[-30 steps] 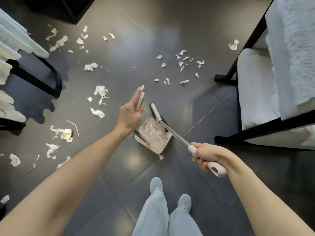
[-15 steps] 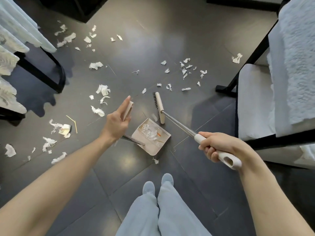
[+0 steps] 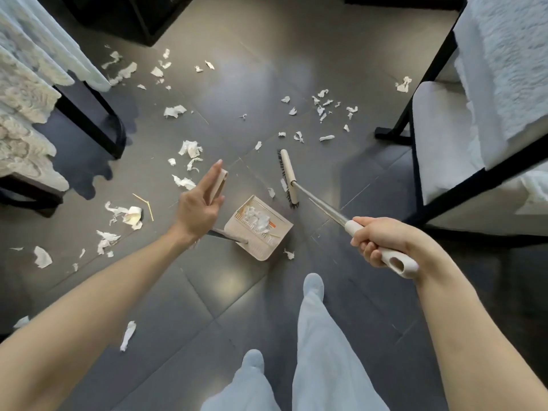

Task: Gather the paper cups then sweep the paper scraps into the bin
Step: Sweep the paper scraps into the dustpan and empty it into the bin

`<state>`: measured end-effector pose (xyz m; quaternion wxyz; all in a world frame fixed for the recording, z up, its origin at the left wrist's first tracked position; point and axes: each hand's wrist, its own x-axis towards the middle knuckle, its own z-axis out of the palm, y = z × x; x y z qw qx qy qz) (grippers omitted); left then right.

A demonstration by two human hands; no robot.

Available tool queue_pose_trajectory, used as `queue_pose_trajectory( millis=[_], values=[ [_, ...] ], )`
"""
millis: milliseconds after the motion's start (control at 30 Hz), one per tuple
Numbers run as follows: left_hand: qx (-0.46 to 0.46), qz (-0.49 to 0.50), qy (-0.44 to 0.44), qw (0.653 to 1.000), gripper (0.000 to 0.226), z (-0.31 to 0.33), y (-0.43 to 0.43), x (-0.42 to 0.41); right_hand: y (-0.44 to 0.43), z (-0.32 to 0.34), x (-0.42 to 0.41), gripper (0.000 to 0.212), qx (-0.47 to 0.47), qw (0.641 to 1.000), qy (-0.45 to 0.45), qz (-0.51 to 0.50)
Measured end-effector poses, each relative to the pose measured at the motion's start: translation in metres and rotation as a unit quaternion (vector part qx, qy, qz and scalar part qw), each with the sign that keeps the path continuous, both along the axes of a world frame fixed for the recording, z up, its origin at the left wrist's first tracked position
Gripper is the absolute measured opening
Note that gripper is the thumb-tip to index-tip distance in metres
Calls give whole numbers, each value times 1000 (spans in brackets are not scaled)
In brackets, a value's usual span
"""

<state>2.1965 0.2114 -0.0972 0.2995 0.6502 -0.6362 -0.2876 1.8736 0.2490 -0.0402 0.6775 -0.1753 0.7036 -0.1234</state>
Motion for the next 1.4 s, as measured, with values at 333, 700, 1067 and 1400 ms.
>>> queue_pose_trajectory(
  millis=[333,700,1067,1400],
  values=[
    [62,-105,104,987,78,-32,105,67,145,-43,69,61,5,992,112,51],
    [57,-92,54,993,74,-46,103,49,199,-54,140,54,56,998,16,32],
    [49,45,-27,997,69,-29,116,42,113,2,94,40,-3,999,33,10],
    [92,187,-15,978,71,-25,57,13,-51,-56,36,39,-95,935,181,290]
  ],
)
